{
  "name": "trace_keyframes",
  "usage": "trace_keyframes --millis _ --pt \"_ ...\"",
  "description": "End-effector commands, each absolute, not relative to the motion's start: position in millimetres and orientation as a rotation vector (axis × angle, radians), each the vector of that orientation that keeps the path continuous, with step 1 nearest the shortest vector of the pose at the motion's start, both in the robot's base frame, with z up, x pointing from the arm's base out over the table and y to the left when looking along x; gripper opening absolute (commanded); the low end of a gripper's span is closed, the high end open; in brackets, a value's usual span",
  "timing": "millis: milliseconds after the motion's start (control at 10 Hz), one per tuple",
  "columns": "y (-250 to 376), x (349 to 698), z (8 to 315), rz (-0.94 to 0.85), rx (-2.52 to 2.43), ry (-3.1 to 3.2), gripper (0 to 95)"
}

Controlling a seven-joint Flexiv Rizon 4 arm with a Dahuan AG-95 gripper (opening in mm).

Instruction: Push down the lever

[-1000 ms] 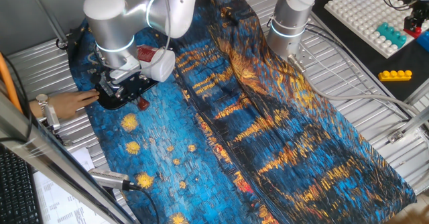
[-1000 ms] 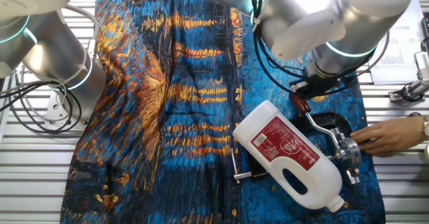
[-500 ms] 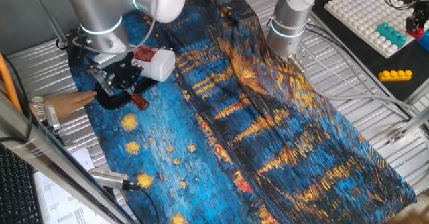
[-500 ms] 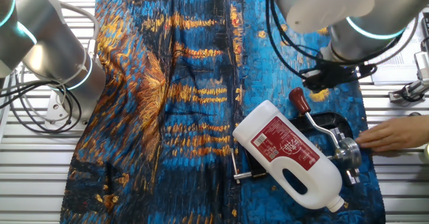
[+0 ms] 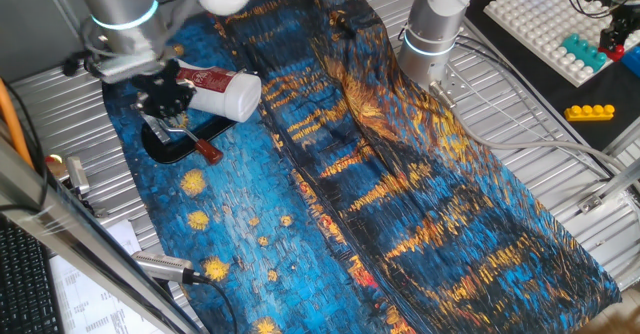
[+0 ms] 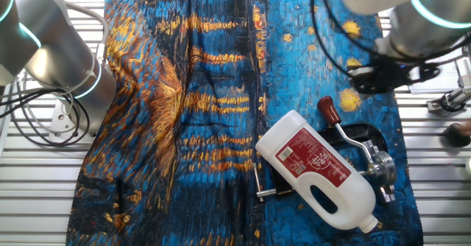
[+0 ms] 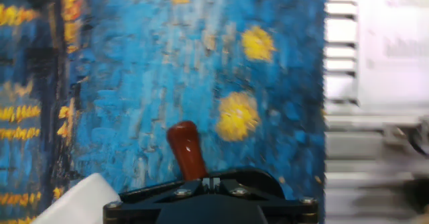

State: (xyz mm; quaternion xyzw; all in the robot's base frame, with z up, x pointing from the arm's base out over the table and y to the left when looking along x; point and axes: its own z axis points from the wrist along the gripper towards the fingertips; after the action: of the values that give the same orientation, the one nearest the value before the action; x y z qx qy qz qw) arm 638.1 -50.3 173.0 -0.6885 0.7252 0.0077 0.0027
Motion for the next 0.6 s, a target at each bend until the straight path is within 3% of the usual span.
trace_keyframes --millis 100,600 --pt "-67 656 197 -0.076 -1.531 2.771 0.0" --pt "-108 650 195 -0.063 -0.325 3.148 0.0"
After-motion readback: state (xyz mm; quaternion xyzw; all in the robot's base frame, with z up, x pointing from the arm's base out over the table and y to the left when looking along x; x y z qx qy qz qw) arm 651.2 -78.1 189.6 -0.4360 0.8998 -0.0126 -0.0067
